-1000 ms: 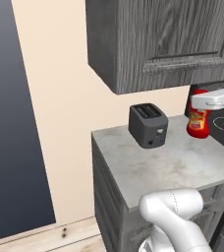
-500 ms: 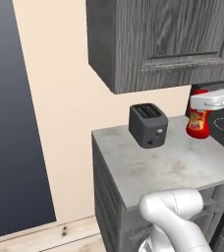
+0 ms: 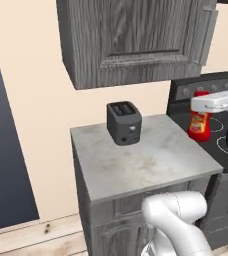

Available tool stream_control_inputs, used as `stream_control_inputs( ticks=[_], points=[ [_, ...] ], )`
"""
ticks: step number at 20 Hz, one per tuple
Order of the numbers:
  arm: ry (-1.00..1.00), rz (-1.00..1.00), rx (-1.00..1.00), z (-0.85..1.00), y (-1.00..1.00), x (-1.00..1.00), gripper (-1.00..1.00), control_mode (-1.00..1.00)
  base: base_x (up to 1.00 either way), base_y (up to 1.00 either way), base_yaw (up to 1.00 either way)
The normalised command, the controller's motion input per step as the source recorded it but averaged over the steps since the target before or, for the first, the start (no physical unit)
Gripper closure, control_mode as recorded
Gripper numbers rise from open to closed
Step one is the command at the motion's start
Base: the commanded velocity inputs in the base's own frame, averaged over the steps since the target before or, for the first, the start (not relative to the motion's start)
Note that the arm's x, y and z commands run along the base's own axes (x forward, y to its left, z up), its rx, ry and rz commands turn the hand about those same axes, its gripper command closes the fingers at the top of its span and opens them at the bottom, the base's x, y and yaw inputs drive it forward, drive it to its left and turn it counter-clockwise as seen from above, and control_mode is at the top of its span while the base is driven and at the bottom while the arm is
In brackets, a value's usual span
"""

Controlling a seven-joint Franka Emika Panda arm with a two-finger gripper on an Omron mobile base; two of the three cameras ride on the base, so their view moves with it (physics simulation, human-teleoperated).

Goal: Take 2 condiments from the cabinet and move them on the counter near the stove.Make sure the condiments are lined up with each other, next to each other.

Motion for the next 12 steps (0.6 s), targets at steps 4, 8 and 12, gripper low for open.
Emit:
stream_control_inputs(
  ticks=[4, 8, 12],
  points=[
    [0.00, 0.00, 0.00, 0.00, 0.00, 0.00, 1.00, 1.00, -0.02, -1.00, 0.00],
    [0.00, 0.00, 0.00, 0.00, 0.00, 0.00, 1.00, 1.00, 0.46, -1.00, 0.00],
    [0.00, 0.00, 0.00, 0.00, 0.00, 0.00, 1.00, 1.00, 0.51, -1.00, 0.02]
  ],
)
